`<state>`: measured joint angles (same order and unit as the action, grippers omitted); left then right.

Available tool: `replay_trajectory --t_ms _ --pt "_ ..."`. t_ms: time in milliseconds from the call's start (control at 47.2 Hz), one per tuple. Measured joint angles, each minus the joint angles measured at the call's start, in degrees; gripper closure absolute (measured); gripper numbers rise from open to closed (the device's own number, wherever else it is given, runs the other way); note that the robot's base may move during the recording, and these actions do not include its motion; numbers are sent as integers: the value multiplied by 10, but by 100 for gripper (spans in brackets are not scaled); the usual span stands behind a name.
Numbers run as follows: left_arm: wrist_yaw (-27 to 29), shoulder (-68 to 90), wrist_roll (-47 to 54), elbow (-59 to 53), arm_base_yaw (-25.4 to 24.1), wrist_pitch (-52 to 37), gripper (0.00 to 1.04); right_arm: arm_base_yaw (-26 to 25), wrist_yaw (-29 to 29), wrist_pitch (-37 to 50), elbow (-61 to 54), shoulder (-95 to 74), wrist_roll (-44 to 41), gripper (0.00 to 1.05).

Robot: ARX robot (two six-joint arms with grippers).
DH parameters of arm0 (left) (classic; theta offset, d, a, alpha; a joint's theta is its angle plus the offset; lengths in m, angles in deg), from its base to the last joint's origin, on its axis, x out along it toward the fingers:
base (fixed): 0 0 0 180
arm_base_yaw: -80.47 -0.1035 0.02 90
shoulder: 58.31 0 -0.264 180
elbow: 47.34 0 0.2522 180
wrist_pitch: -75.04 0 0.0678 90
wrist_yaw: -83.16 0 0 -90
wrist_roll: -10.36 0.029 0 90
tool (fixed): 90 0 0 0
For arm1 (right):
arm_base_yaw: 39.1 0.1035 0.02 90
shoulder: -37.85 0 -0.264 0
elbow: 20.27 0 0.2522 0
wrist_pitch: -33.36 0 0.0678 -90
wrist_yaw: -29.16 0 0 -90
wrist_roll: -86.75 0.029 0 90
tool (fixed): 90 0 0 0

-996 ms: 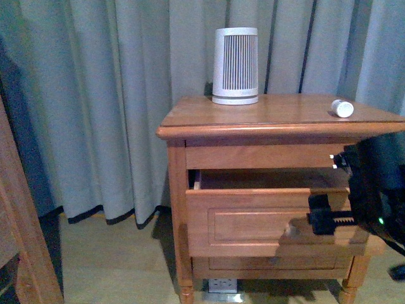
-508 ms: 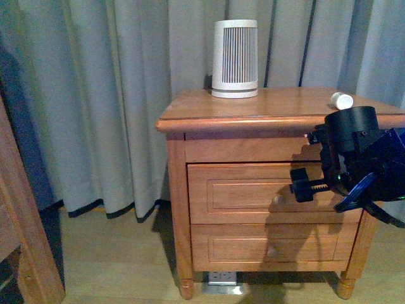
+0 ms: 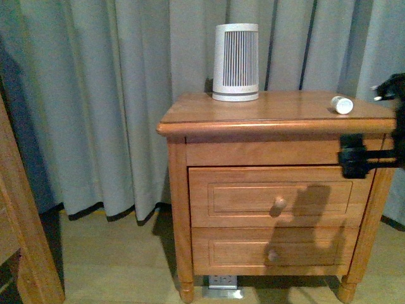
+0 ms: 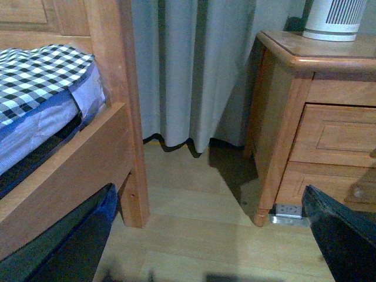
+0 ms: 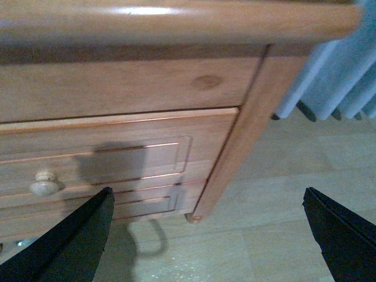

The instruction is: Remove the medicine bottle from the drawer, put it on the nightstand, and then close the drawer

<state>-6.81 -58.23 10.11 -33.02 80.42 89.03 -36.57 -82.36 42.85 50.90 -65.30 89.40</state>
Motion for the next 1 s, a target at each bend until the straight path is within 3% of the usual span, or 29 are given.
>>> replay_trajectory --t_ms 169,381,530,678,805,868,953,996 --pt "0 0 0 0 0 0 7 -43 -6 -31 -161 228 4 7" --pt "0 0 0 0 0 0 7 -47 -25 -77 -342 517 0 7" --pt "0 0 0 0 0 0 7 -18 -78 -123 -417 677 -8 7" --pt "0 0 0 0 0 0 7 37 -173 -148 -486 857 -48 7" --pt "0 0 0 0 0 0 7 49 -175 -187 -512 925 -55 7" --pt "0 0 0 0 0 0 7 32 -100 -209 -511 942 -49 11" --pt "0 0 0 0 0 0 7 -13 92 -239 -517 974 -39 25" --pt "0 0 0 0 0 0 7 -17 140 -239 -517 978 -37 30"
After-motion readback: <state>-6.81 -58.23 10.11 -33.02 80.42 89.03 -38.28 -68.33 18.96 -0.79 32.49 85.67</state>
